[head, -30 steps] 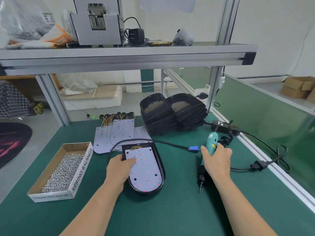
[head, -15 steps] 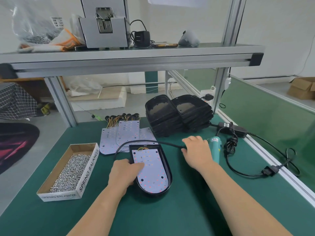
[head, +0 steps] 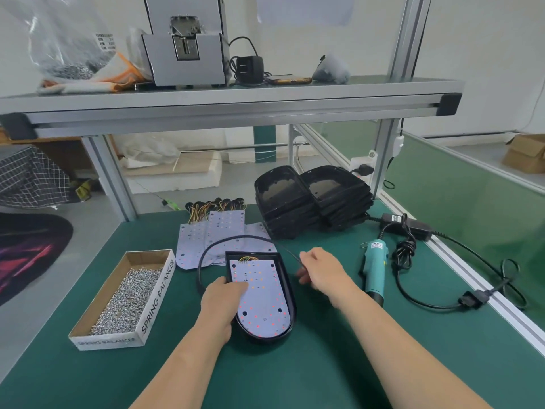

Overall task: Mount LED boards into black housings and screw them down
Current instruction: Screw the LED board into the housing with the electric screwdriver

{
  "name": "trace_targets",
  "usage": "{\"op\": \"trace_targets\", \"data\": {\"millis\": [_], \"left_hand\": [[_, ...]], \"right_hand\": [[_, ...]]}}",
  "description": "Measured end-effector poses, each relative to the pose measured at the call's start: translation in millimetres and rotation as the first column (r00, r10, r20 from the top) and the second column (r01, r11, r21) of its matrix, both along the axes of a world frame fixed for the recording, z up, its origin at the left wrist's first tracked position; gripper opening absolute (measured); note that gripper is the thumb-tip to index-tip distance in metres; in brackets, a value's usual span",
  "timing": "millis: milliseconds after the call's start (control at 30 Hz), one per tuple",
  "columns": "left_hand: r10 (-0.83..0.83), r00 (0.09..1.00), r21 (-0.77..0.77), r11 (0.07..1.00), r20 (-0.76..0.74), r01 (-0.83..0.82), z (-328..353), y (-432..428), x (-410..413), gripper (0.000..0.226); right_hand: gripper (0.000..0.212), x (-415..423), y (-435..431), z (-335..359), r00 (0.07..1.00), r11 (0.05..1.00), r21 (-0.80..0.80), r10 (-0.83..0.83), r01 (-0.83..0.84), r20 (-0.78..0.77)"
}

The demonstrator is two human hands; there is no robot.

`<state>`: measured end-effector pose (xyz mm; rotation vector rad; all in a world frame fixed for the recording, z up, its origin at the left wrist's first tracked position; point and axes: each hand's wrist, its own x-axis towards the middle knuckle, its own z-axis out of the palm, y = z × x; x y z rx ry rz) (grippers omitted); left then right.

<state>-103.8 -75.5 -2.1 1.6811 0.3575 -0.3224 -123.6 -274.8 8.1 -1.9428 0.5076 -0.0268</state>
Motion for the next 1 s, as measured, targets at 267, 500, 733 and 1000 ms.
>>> {"op": "trace_targets", "data": {"millis": [267,500,733,1000], "left_hand": [[0.124,0.986,-0.185,0.977,0.112,-0.102,-5.4,-6.8,-8.1,0.012],[0.122,0.964,-0.235,0.97,0.235,-0.066,5.9,-30.2,-16.6,0.031],[-0.17,0.974,-0.421,0.88,0.151,0.219,14.8,-43.1,-22.1,0.028],[0.026,0.947,-0.292,0.954,0.321,0.073,19.6,-79.9,-27.0,0.019]], "right_hand": [[0.023,-23.1,10.6,11.8,0.989,0.911,0.391,0.149,-0.132,-0.012],[0.026,-35.4,10.7,17.3,0.982,0.66,0.728,0.158,-0.186,0.107],[0.041,-45.2,-4.4,9.2,0.975,0.618,0.754,0.131,-0.221,0.179],[0.024,-51.9,-30.3,16.2,0.969,0.723,0.685,-0.092,-0.094,0.23]]}}
